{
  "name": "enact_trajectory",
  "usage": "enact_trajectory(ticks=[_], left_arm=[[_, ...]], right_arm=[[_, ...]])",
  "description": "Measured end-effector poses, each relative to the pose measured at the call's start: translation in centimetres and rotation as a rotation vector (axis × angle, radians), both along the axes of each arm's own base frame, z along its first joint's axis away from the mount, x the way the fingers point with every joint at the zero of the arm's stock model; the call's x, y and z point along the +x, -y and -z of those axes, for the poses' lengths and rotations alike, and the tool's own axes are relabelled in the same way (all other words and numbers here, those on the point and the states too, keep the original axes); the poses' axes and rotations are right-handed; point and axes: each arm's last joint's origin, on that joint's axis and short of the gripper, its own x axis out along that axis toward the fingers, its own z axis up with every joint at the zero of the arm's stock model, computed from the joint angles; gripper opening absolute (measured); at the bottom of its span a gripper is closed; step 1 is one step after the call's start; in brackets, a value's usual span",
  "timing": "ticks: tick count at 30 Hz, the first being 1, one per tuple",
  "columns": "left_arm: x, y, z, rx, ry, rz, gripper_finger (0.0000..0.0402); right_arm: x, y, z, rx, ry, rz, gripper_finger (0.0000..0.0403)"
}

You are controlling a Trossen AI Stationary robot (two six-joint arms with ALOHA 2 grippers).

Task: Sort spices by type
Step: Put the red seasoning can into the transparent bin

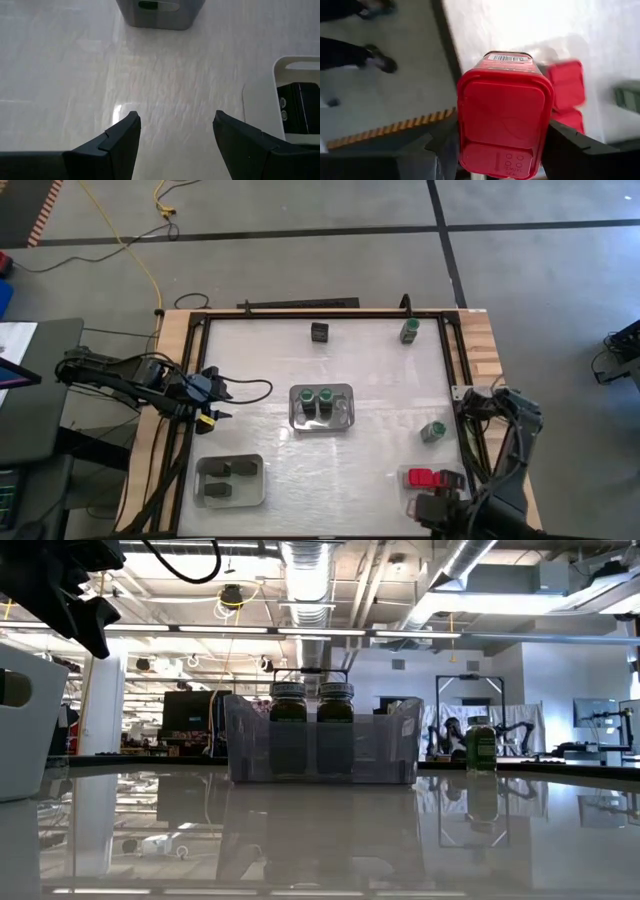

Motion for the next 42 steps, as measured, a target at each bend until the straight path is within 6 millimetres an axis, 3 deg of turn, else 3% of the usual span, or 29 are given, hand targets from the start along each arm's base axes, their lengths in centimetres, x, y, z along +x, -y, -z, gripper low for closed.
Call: enact_trajectory(ticks=[6, 12, 21, 27, 42], left_arm=[[0.0, 0.0, 0.0, 0.019, 0.000, 0.022, 0.0240], [0.0, 0.0, 0.0, 0.017, 0.000, 0.020, 0.0240], [0.0, 0.0, 0.0, -0.015, 0.001, -0.018, 0.0240], [0.0, 0.0, 0.0, -0.003, 0.004, -0.026, 0.0240], [0.0, -0.1, 0.0, 0.013, 0.006, -0.021, 0.0240]], right_arm=[[-3.1, 0.6, 1.4, -0.063, -0.040, -0.031, 0.0239], [-4.4, 1.2, 2.8, -0.077, -0.042, -0.120, 0.0240], [-4.4, 2.0, 5.6, -0.060, -0.028, -0.158, 0.0240], [-3.2, 1.9, 7.7, 0.005, -0.067, -0.226, 0.0240], [-1.5, 2.8, 10.7, 0.022, -0.068, -0.298, 0.0240]])
